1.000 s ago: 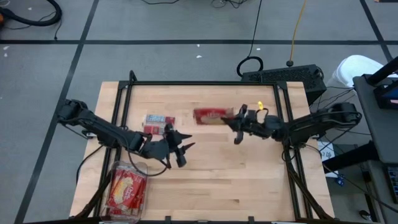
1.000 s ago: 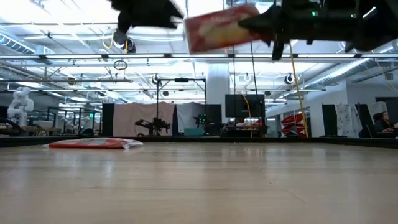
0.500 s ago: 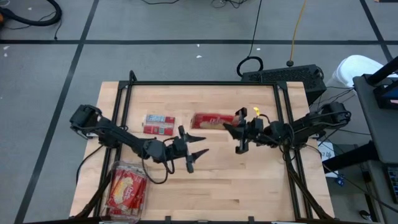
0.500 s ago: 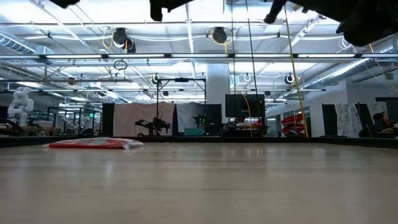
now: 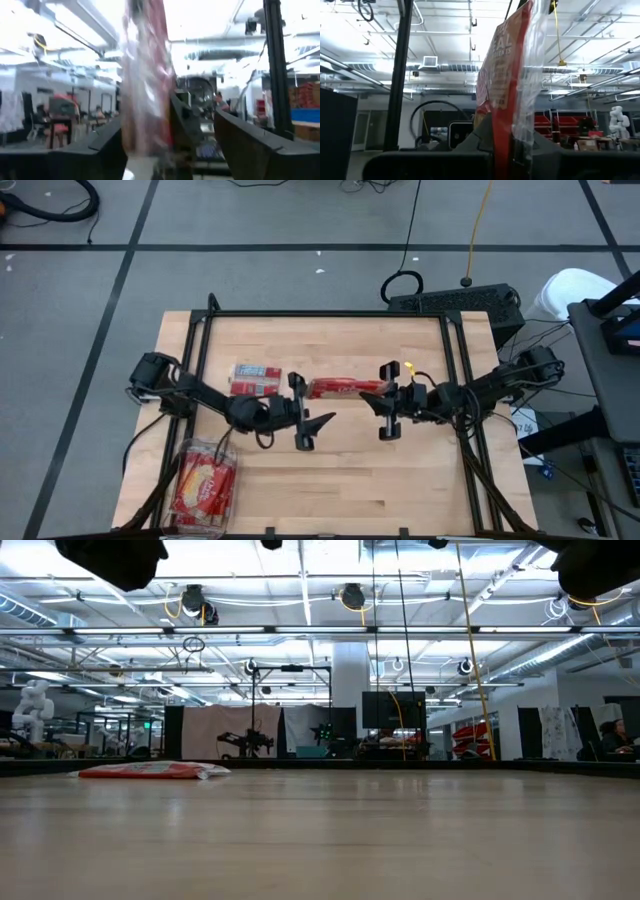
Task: Sort popcorn bags into baskets
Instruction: Put the popcorn bag into the transparent bin
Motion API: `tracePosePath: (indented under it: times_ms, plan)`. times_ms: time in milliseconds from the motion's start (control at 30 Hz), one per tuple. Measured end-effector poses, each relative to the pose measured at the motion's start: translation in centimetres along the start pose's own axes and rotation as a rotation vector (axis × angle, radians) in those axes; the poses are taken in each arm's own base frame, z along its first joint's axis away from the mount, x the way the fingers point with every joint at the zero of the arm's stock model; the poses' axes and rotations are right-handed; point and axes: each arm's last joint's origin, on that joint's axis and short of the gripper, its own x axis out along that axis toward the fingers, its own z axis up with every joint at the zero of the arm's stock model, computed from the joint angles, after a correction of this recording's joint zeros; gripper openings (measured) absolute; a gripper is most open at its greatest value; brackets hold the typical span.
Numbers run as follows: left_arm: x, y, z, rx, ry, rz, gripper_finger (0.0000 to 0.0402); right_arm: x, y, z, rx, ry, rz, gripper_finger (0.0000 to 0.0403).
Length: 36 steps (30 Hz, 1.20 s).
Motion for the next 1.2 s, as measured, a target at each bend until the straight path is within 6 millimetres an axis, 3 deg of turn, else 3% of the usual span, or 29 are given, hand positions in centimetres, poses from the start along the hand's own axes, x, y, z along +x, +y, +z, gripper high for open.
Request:
tracePosePath:
  times_ms: [300, 700, 933, 1200]
  plan:
    - [0.6, 1.9, 0.2, -0.004, -0.077, -0.030, 0.0201, 0.2, -0.1, 0.1, -0.051, -0.011, 0.016, 0.0008]
    - [0.9, 2.5, 0.0, 0.036, -0.061, -0.019, 0.0017, 0.6, -0.6, 0.2, -0.077, -0.018, -0.004, 0.0013]
    - [1.2, 2.8, 1.9, 0.048, 0.004, -0.029, 0.0015, 0.6, -0.8, -0.2, -0.044, 0.026, -0.045, 0.0062]
    - [0.3, 3.9, 6.9, 0.027, 0.256, -0.075, 0.0018, 0.4, -0.6, -1.8, 0.027, 0.182, -0.040, 0.0147]
